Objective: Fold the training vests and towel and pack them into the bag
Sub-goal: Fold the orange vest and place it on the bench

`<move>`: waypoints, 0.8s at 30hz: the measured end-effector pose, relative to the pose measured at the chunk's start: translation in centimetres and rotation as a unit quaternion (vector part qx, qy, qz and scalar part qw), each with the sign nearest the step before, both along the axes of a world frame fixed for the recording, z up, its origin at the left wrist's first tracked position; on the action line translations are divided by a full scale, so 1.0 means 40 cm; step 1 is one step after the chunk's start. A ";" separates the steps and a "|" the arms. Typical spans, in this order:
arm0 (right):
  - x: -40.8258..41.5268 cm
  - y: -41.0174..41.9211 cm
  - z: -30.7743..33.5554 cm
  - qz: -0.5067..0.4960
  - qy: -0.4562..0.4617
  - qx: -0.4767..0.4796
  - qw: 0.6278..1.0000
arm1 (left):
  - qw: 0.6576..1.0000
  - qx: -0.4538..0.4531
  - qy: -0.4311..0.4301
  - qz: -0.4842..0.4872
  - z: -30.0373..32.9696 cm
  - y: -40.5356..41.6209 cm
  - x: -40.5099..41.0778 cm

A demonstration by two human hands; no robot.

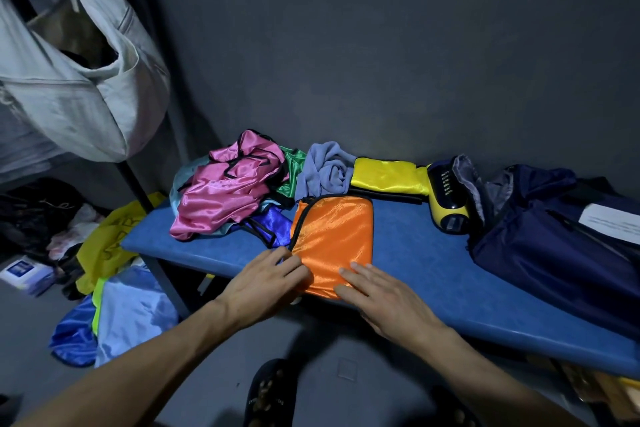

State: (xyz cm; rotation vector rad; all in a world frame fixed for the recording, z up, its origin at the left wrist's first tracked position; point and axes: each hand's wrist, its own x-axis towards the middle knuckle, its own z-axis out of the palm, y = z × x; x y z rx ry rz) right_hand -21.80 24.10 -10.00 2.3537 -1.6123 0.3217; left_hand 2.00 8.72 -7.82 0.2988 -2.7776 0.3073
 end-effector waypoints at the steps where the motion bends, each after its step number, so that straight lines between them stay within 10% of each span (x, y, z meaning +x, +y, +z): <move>1: 0.000 -0.001 0.000 0.004 0.001 -0.002 1.000 | 1.000 0.001 -0.002 -0.001 0.003 -0.001 0.002; 13: -0.023 0.020 0.041 -0.030 -0.212 -0.071 0.974 | 1.000 0.006 0.011 0.011 0.015 0.022 -0.015; 24: -0.030 0.086 0.066 -0.132 -0.230 0.038 0.963 | 0.965 0.253 0.056 -0.029 0.097 0.046 -0.065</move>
